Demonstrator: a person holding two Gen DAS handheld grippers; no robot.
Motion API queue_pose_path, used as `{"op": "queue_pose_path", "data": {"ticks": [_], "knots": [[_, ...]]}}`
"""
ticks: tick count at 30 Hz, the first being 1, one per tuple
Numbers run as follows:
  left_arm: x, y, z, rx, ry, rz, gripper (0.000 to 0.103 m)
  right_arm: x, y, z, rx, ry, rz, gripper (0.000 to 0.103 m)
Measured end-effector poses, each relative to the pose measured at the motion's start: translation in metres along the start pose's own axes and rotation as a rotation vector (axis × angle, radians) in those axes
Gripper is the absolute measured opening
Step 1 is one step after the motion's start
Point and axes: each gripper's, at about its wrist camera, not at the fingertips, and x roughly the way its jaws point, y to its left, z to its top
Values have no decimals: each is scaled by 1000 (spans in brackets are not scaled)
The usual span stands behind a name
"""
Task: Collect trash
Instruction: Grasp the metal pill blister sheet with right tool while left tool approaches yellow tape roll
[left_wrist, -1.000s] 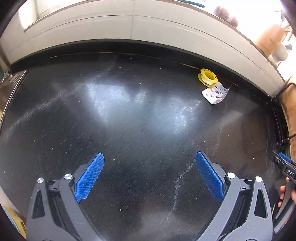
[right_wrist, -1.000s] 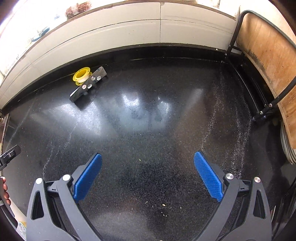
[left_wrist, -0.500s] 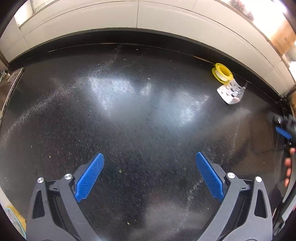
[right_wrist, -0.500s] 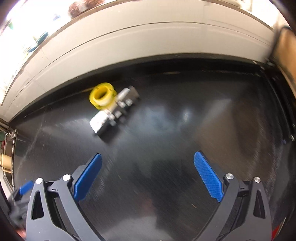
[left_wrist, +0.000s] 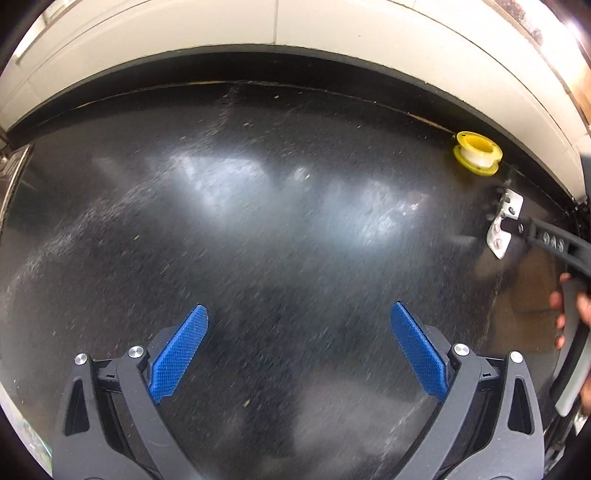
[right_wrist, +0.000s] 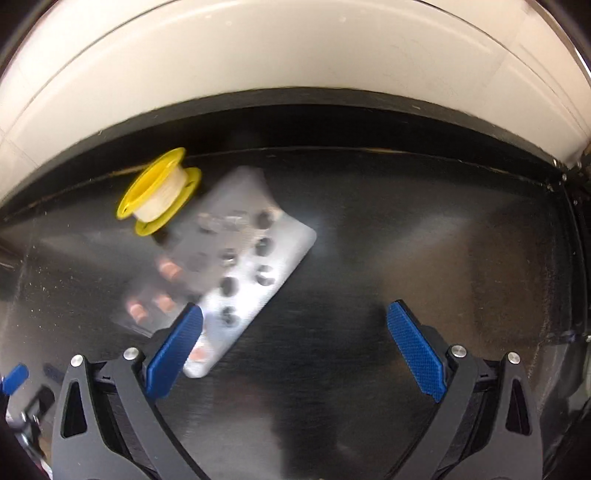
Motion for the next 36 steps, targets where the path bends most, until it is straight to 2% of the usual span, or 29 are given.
{"op": "queue_pose_path", "data": {"ticks": [5, 8, 13, 15, 18, 21, 23, 24, 25, 27, 28, 29, 30, 32, 36], "knots": [[14, -18, 19, 27, 9, -23, 96, -1, -39, -2, 30, 23, -4, 96], [18, -27, 23, 46, 8, -31, 96, -13, -48, 0, 32, -9, -3, 96], [23, -38, 26, 58, 17, -36, 96, -25, -50, 4, 115, -35, 101, 96], [23, -38, 24, 52, 18, -33, 96, -22, -47, 7, 130, -23, 114, 96], [19, -29, 16, 37, 16, -17, 96, -21, -54, 7, 242, -30, 130, 96], [16, -17, 12, 6, 12, -2, 96, -24, -64, -4, 441, -26, 182, 96], [15, -10, 10, -20, 13, 1, 96, -22, -62, -7, 460, -16, 186, 96], [16, -7, 9, -29, 13, 1, 96, -20, -58, -6, 452, -11, 171, 93], [15, -5, 9, -33, 13, 2, 96, -15, -57, -3, 445, 0, 145, 75], [13, -6, 11, -25, 8, 6, 96, -11, -49, 1, 452, -7, 107, 54], [12, -7, 12, -19, 6, 8, 96, -10, -48, 5, 448, -4, 114, 35], [11, -9, 15, -14, 4, 8, 96, -11, -47, 8, 445, -9, 117, 28], [10, -15, 15, -8, 3, 7, 96, -11, -47, 10, 442, -2, 137, 15], [9, -23, 21, 9, 4, 2, 96, -12, -52, 8, 441, -5, 164, 7], [12, -42, 34, 42, 0, -10, 96, -20, -77, -1, 429, -13, 186, 6]]}}
